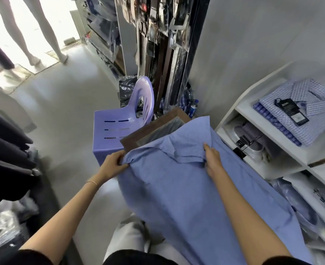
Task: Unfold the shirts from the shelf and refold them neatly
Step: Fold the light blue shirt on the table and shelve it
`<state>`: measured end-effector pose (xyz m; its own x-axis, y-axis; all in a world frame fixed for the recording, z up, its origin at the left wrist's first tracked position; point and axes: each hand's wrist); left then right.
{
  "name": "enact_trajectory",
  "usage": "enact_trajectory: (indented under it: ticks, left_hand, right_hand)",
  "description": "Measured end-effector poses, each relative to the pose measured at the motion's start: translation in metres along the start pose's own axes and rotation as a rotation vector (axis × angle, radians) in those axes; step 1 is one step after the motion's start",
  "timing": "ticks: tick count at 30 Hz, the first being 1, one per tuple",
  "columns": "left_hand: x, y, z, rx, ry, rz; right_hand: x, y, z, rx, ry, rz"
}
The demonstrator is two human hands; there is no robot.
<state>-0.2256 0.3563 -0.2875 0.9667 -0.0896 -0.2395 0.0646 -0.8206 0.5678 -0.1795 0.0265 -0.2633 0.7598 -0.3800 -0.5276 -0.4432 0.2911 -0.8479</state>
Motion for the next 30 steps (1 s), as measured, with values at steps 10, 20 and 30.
enact_trajectory:
  ticks: [10,20,30]
  left_hand:
    - [-0.046,0.035,0.029,0.243,0.206,0.041]
    - [-0.089,0.057,0.072,0.378,0.138,0.220]
    - [-0.109,0.085,0.095,0.429,-0.091,0.365]
  right_hand:
    - [-0.016,-0.031,-0.030,0.339,-0.172,0.127]
    - [-0.036,-0.024,-0.119,0.190,-0.192,0.175]
    - [-0.036,-0.011,-0.163,0.327,-0.167,0.218]
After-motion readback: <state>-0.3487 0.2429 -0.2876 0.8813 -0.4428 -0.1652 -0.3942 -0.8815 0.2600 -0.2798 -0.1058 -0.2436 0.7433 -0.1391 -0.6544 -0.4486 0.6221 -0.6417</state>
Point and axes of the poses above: each hand's wrist, its own x-axis towards the middle knuckle, its own z-axis out of the palm, y = z × x, and after that the axes turned 13 degrees about x, right-handed
